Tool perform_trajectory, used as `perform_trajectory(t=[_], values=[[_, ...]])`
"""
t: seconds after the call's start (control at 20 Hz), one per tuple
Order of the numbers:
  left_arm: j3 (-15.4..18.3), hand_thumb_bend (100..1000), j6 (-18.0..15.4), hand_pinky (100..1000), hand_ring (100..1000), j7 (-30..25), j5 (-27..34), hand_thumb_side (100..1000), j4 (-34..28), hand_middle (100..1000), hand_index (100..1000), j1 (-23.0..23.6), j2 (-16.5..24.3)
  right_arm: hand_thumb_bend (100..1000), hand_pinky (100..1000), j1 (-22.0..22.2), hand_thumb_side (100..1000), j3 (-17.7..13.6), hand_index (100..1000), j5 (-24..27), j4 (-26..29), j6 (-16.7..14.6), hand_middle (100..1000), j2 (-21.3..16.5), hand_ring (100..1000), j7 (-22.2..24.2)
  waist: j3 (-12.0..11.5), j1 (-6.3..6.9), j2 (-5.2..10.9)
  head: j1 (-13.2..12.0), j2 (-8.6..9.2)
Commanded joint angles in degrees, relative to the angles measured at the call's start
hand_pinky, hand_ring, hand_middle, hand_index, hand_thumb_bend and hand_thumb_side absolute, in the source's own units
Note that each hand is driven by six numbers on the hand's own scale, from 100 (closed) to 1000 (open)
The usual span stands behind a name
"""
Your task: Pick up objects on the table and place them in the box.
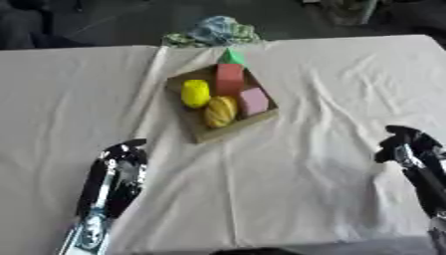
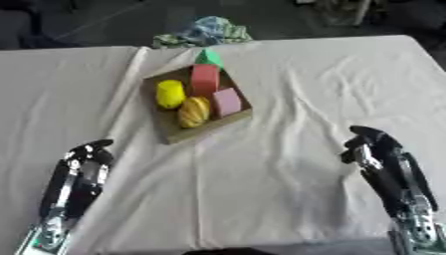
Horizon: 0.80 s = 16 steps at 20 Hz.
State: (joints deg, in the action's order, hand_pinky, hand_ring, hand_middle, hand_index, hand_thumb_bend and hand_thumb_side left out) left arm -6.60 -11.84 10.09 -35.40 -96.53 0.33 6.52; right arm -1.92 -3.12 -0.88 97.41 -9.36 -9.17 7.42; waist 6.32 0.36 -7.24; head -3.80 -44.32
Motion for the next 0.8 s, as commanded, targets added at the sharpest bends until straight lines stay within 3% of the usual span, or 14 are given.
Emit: perform_trajectory(t=[0.05,0.35,0.8], values=[[0.26,100,1.99,642,483,-0.47,3.10,942,-3.55,503,787,-0.23,0.87,100,532,-0.37,505,0.04,749,0.05,1.00,0.00,531,-0.29,521,0.21,0.09,-0.66,1.29,0.78,0.20],[1.80,100,3.37,641,481,-0.51,8.97,907,-6.74,499,782,-0.49,1.82,100,531,-0.25,513,0.04,749,-0.30,0.43,0.10,531,-0.30,521,0.16,-0.05,-0.67,1.46,2.77,0.20],[2.83,100,3.94,640,477,-2.86,18.31,911,-8.18,494,779,-0.46,3.05,100,532,-0.42,508,-0.03,749,-0.36,0.34,-0.01,531,-0.25,521,0.09,0.05,-0.58,1.66,2.38,0.20]])
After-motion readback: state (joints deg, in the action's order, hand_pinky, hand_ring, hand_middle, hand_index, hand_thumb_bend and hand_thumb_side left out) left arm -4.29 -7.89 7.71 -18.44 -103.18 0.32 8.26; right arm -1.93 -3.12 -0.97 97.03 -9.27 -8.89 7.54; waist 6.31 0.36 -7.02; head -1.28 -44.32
